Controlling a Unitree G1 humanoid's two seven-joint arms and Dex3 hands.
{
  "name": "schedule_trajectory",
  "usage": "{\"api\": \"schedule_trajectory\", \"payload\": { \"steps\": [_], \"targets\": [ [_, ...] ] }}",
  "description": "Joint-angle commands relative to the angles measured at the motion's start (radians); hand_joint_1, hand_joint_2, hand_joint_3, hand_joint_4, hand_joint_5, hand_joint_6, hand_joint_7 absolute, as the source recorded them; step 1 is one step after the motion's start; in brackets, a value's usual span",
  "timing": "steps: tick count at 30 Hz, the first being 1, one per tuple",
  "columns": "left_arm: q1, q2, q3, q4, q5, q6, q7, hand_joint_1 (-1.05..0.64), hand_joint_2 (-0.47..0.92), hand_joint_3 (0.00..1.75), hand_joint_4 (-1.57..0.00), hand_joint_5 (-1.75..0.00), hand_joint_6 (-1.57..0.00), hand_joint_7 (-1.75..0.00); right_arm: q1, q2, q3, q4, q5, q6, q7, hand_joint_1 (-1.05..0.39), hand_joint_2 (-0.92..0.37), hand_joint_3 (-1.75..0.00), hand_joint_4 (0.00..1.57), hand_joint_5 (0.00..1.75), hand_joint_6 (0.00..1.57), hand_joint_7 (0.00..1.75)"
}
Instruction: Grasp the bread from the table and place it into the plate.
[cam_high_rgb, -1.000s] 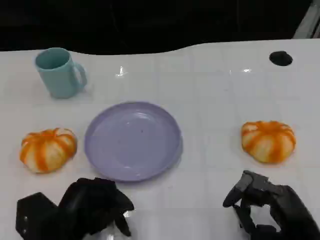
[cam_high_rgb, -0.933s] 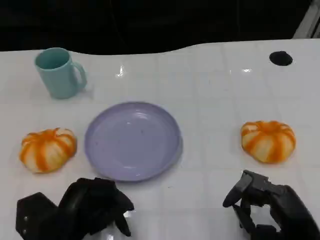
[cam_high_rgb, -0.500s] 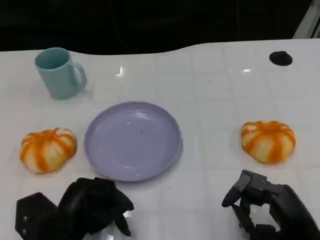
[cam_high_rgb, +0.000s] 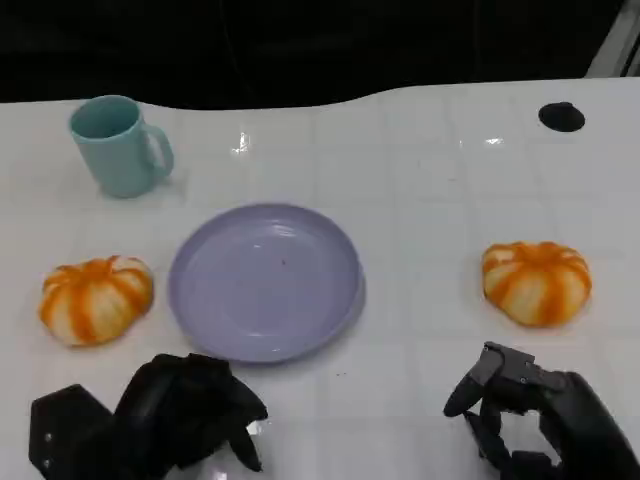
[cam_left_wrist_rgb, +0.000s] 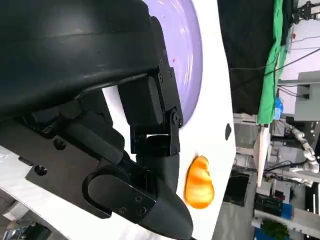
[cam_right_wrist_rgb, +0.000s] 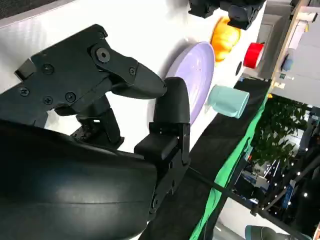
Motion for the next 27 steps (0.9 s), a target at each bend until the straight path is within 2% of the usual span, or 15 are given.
{"api": "schedule_trajectory", "payload": {
  "steps": [1, 5, 6, 7, 10, 13, 18, 23, 27],
  "targets": [
    [0.001, 0.013, 0.007, 0.006, -0.005, 0.004, 0.003, -1.05, 0.79, 0.00, -1.49, -0.94, -1.57, -0.50, -0.002, -0.005, -0.023, -0.003, 0.008, 0.006, -0.021, -0.32, -0.62, -0.92, 0.72, 1.70, 0.73, 1.27],
    [-0.002, 0.013, 0.009, 0.012, -0.011, 0.002, -0.004, -1.05, 0.79, 0.00, -1.49, -0.94, -1.57, -0.49, -0.010, 0.002, -0.036, -0.002, 0.000, -0.003, -0.049, -0.34, -0.66, -0.80, 0.63, 1.47, 0.74, 0.97],
    [-0.003, 0.013, 0.009, 0.014, -0.011, 0.001, -0.006, -1.05, 0.79, 0.00, -1.49, -0.94, -1.57, -0.49, -0.012, 0.003, -0.040, -0.002, 0.001, -0.007, -0.053, -0.36, -0.74, -0.62, 0.61, 1.34, 0.74, 0.82],
    [-0.003, 0.013, 0.009, 0.015, -0.011, 0.000, -0.006, -1.05, 0.79, 0.00, -1.49, -0.94, -1.57, -0.49, -0.015, 0.003, -0.044, -0.005, -0.002, -0.009, -0.059, -0.36, -0.80, -0.50, 0.60, 1.27, 0.75, 0.74],
    [-0.003, 0.013, 0.007, 0.014, -0.007, 0.002, -0.001, -1.05, 0.79, 0.00, -1.49, -0.94, -1.57, -0.49, -0.025, -0.009, -0.056, -0.015, -0.037, -0.020, -0.086, -0.38, -0.90, -0.25, 0.58, 1.02, 0.72, 0.51],
    [-0.003, 0.012, 0.007, 0.015, -0.007, 0.000, -0.001, -1.05, 0.79, 0.00, -1.50, -0.94, -1.57, -0.49, -0.035, -0.024, -0.069, -0.026, -0.071, -0.026, -0.113, -0.39, -0.92, -0.19, 0.56, 0.85, 0.70, 0.38],
    [-0.007, 0.011, 0.004, 0.017, -0.003, 0.003, 0.002, -1.05, 0.79, 0.00, -1.50, -0.94, -1.57, -0.49, -0.056, -0.054, -0.091, -0.040, -0.149, -0.052, -0.166, -0.40, -0.92, -0.09, 0.48, 0.43, 0.63, 0.07],
    [-0.010, 0.007, 0.004, 0.022, -0.009, 0.000, -0.004, -1.05, 0.78, 0.00, -1.50, -0.93, -1.57, -0.49, -0.068, -0.095, -0.111, -0.080, -0.322, -0.041, -0.279, -0.45, -0.92, -0.05, 0.37, 0.32, 0.53, 0.00],
    [-0.012, 0.006, 0.003, 0.027, -0.009, -0.006, -0.007, -1.05, 0.78, 0.00, -1.50, -0.93, -1.57, -0.48, -0.069, -0.125, -0.128, -0.144, -0.451, 0.021, -0.354, -0.49, -0.92, -0.03, 0.30, 0.29, 0.45, 0.00]
  ]
}}
